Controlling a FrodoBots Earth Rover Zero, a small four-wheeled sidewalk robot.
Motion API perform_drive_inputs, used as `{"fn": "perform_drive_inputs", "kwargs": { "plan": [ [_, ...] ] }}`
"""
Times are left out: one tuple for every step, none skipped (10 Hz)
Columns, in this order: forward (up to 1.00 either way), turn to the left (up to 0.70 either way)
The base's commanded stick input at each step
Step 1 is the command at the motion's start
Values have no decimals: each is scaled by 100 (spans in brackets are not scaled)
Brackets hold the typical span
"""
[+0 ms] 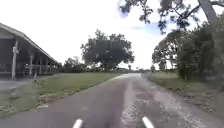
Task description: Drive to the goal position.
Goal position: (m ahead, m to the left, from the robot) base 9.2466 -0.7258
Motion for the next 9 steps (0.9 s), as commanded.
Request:
{"fn": "perform_drive_inputs", "kwargs": {
  "plan": [
    [70,0],
    [70,0],
    [70,0],
    [70,0],
    [70,0],
    [70,0],
    [70,0],
    [70,0],
    [70,0]
  ]
}}
